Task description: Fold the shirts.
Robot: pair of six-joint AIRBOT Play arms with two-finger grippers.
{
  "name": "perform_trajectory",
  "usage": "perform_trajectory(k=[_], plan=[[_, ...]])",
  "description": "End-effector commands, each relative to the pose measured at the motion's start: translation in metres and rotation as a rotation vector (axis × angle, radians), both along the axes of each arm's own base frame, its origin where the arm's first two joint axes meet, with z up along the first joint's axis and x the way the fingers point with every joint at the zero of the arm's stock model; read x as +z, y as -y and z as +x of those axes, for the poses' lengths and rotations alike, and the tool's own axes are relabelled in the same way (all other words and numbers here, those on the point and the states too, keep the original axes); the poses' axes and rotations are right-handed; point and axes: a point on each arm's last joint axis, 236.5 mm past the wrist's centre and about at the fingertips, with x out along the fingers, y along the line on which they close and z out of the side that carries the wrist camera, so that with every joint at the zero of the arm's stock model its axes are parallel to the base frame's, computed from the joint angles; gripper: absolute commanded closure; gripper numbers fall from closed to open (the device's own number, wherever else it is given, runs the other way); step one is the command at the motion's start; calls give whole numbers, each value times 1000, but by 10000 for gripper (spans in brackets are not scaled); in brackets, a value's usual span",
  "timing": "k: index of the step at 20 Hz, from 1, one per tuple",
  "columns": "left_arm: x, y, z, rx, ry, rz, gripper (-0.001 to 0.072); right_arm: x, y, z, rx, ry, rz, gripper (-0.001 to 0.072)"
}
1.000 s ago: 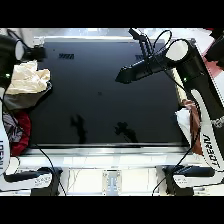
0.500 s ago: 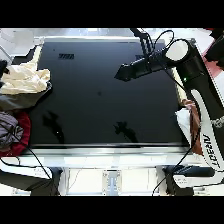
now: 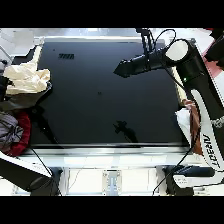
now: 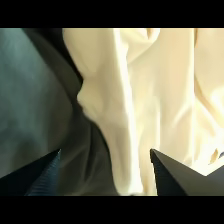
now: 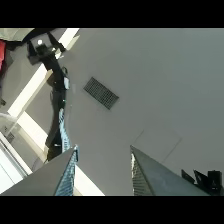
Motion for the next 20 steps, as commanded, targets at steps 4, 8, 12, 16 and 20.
perform_trajectory(k=[4,8,12,16,20], plan=[[-11,-20,36,74,155,6,57,4,-2,2,-6,10,14,342],[-20,-15,50,74,211,-38,164,10,-2,10,-29,41,33,342],[-8,0,64,-57,271,-22,699,14,-3,15,-43,60,46,342],[94,45,90,-286,532,50,699,28,-3,12,-30,81,52,343],[222,181,70,-729,776,40,699,99,-2,-10,37,197,65,343]])
